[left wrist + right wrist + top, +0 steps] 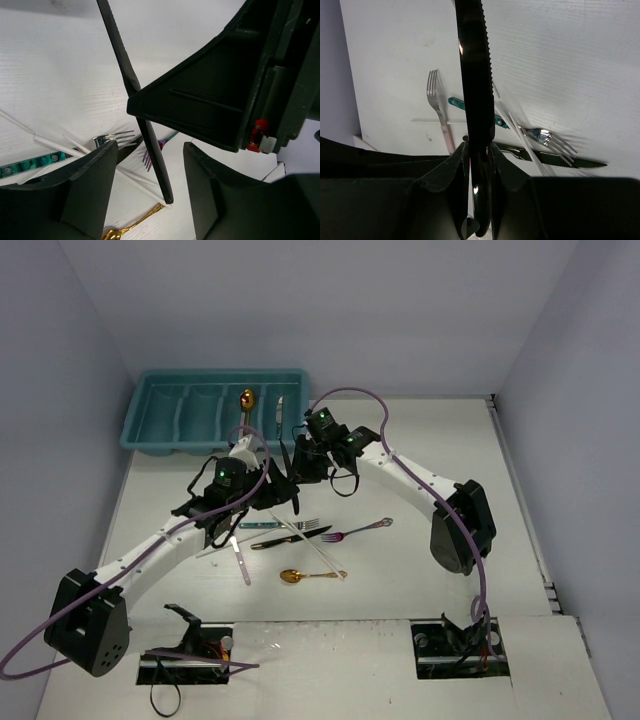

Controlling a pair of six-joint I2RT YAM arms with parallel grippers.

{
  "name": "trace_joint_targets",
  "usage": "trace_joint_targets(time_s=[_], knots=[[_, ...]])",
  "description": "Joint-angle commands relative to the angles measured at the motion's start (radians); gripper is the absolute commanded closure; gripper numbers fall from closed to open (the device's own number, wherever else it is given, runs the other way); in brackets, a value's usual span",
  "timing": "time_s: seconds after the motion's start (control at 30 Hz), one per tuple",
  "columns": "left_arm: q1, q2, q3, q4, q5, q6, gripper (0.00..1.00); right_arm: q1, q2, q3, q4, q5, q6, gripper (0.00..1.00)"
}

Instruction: Sort the eating utensils into containers

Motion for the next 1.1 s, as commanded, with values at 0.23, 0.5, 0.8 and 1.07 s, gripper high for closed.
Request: trace_joint_targets(time_s=[0.23, 0.5, 0.8, 1.07], knots=[[-0.004, 0.014, 0.047, 0.083, -0.013, -0.062, 0.59, 0.011, -0.023, 0.074, 0.051, -0.061, 0.038, 1.00], [0.009, 0.004, 0.041, 0.087, -0.005, -0.135, 1.00, 0.021, -0.021, 0.080, 0.059, -0.078, 0.020, 0.96], [0.051, -0.047, 0.002, 0.078, 0.002, -0.147, 1.00, 0.012, -0.034, 0.082, 0.069, -0.101, -0.012, 0.62], [0.158, -0.123, -0.013, 0.006, 0.005, -0.039, 1.00, -0.063, -0.085, 0.073, 0.077, -0.148, -0.125, 0.09]])
